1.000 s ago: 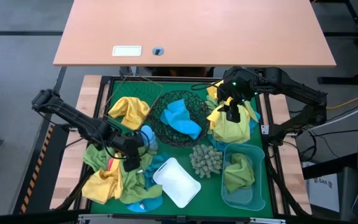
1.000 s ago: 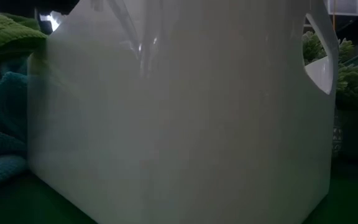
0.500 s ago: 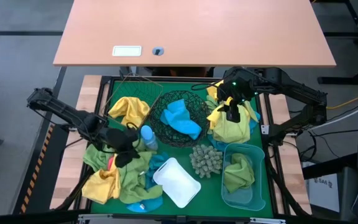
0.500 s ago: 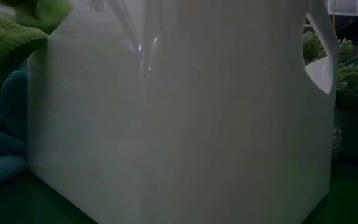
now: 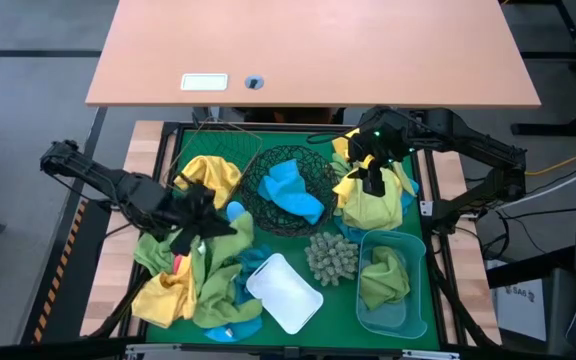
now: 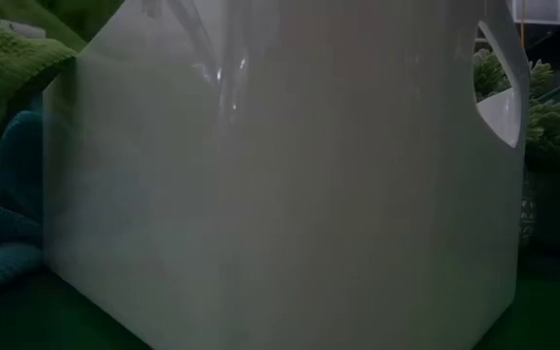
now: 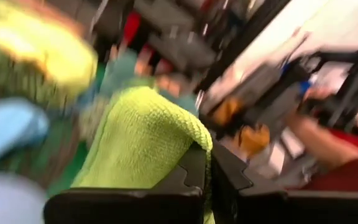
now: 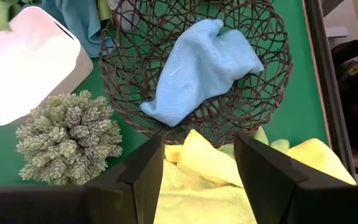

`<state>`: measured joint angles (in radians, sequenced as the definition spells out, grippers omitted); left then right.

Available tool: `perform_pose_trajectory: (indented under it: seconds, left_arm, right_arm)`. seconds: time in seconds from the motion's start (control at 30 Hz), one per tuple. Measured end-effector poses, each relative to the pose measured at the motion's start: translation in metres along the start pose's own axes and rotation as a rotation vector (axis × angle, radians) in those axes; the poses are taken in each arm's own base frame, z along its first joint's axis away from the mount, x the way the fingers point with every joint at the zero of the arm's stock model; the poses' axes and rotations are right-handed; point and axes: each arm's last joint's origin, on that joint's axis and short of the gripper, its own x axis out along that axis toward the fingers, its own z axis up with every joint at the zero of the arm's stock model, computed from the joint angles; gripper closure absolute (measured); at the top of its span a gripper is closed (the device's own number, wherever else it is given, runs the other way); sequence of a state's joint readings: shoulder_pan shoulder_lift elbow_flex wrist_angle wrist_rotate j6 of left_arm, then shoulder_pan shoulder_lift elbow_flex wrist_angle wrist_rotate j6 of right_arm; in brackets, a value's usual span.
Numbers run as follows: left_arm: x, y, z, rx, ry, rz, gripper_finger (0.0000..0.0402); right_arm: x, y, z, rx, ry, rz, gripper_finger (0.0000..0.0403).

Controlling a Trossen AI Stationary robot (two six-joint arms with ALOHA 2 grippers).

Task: Sort microfiber towel by color & place in baskets
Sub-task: Put the green microfiber cloth into the blue bin

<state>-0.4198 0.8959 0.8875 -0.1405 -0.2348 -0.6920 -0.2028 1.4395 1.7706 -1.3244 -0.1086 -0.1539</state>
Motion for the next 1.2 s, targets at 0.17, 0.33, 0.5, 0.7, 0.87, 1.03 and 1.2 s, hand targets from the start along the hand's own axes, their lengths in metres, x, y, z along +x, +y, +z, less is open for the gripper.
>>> perform_pose_trajectory:
  seconds: [0.17, 0.33, 0.5, 0.7, 0.87, 1.03, 1.2]
  left_arm:
    - [0.004, -0.009, 0.013, 0.088, -0.176, -0.034, 0.0401]
    - [0.01, -0.014, 0.022, 0.158, -0.335, -0.016, 0.0401]
    - [0.021, -0.014, 0.028, 0.207, -0.423, -0.018, 0.0401]
    - [0.038, -0.006, 0.034, 0.223, -0.5, 0.01, 0.0401]
    - [0.054, 0.006, 0.037, 0.227, -0.525, 0.059, 0.0401]
    - [0.066, 0.016, 0.041, 0.242, -0.54, 0.027, 0.0401]
    - [0.073, 0.024, 0.044, 0.257, -0.543, 0.005, 0.0401]
  right_arm:
    - [0.0, 0.002, 0.008, -0.013, -0.091, 0.088, 0.0206]
    - [-0.004, 0.003, 0.024, -0.056, -0.277, 0.183, 0.0206]
    - [-0.008, 0.001, 0.04, -0.093, -0.439, 0.161, 0.0206]
    - [-0.005, 0.0, 0.053, -0.126, -0.54, 0.179, 0.0206]
    - [0.002, 0.001, 0.06, -0.153, -0.569, 0.217, 0.0206]
    - [0.02, 0.007, 0.07, -0.171, -0.563, 0.238, 0.0206]
    - [0.042, 0.019, 0.081, -0.199, -0.558, 0.273, 0.0206]
